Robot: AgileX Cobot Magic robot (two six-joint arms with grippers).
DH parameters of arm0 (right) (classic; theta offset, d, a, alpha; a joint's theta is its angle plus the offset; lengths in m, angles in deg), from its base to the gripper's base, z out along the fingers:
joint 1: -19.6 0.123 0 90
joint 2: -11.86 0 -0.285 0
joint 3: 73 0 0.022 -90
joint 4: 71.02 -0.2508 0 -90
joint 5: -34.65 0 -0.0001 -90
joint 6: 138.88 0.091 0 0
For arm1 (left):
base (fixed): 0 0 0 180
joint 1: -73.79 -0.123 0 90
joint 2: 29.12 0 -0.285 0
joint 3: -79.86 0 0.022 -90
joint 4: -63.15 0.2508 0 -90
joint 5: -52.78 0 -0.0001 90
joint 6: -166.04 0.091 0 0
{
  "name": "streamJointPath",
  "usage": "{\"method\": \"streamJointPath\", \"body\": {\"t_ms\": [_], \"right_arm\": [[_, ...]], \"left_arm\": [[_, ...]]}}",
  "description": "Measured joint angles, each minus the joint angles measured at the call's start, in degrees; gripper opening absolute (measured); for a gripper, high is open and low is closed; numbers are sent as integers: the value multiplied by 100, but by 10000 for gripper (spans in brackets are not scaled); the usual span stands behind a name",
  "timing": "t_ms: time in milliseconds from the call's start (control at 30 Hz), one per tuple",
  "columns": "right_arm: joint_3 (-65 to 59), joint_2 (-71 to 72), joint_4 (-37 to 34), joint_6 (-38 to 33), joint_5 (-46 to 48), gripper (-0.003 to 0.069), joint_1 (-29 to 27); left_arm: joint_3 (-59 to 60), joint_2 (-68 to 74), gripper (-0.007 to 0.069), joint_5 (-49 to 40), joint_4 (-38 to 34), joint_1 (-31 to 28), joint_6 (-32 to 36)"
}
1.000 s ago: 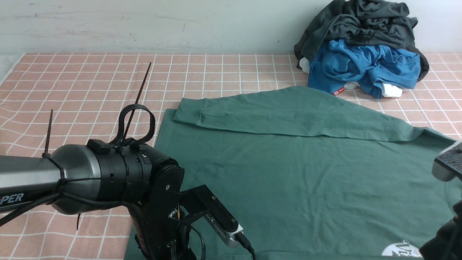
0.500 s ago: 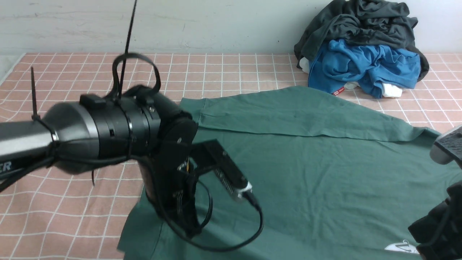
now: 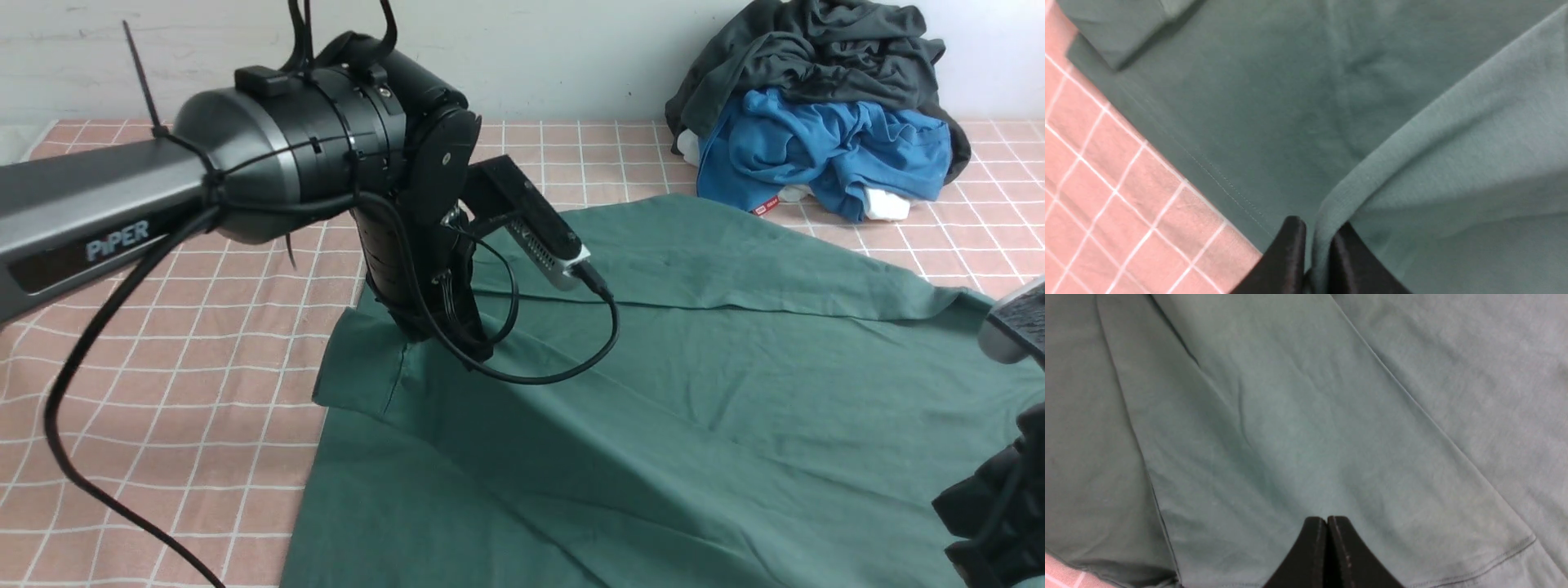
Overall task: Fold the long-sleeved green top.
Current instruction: Use the left arm to drag and place the cuff at the centered position on the left edge of the fabric, then use the left arm to clamp the cuff farthest from it
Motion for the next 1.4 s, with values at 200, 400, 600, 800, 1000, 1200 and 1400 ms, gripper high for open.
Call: {"method": "streamJointPath", "body": {"t_ms": [200,400,600,800,1000,1200,1400], "right_arm": [[0,0,5,0,-149,-14,0],[13,-66,82,128,-499,-14,0],[450,-626,461,449,-576,-14,0],[1001,-1286,689,573,-630,-14,4],[1188,-1879,722,578,-686,-14,4],[1192,-2083,724,578,-686,-14,4],[1194,-2095,729,578,-686,-14,4]], "left_arm": [[-231,609,245,141,-20,-311,-131],[-970,907,426,68,-317,-692,-437],[-2083,1453,452,-16,-1387,-1354,-555],[-2965,2338,452,80,-2208,-1857,-594],[-3411,3037,452,465,-2411,-1953,-604],[-3459,3187,445,779,-2444,-1953,-767],[-3464,3205,252,723,-2447,-1953,-794]]}}
